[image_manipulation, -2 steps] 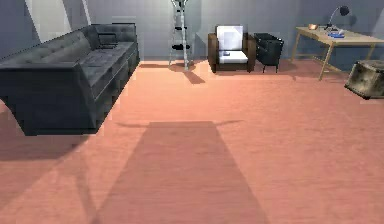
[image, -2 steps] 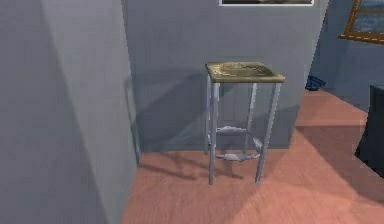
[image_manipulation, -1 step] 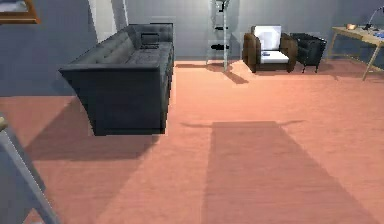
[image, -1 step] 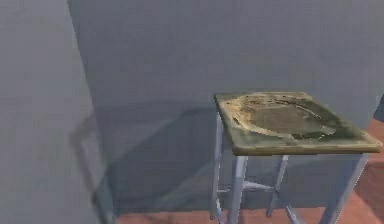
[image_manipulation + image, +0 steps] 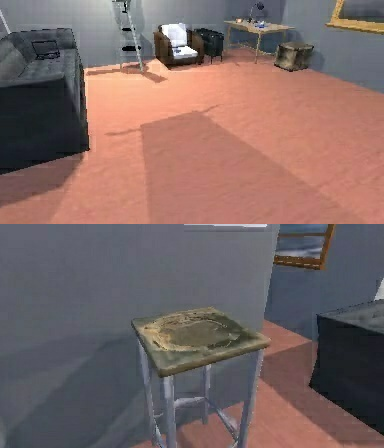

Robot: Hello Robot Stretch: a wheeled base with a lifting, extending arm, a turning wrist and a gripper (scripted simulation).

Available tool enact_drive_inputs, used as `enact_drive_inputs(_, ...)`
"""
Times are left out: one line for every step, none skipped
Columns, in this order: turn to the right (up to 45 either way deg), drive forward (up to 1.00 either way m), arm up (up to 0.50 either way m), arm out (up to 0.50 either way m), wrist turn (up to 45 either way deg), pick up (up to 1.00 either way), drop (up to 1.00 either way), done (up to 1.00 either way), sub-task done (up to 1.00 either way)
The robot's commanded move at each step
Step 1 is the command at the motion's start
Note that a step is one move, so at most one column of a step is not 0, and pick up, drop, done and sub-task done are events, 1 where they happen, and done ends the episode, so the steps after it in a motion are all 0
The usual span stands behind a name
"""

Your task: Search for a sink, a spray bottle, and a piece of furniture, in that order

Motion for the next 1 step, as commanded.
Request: enact_drive_inputs(0.0, 0.00, 0.00, 0.00, 0.0, 0.00, 0.00, 1.00, 0.00)
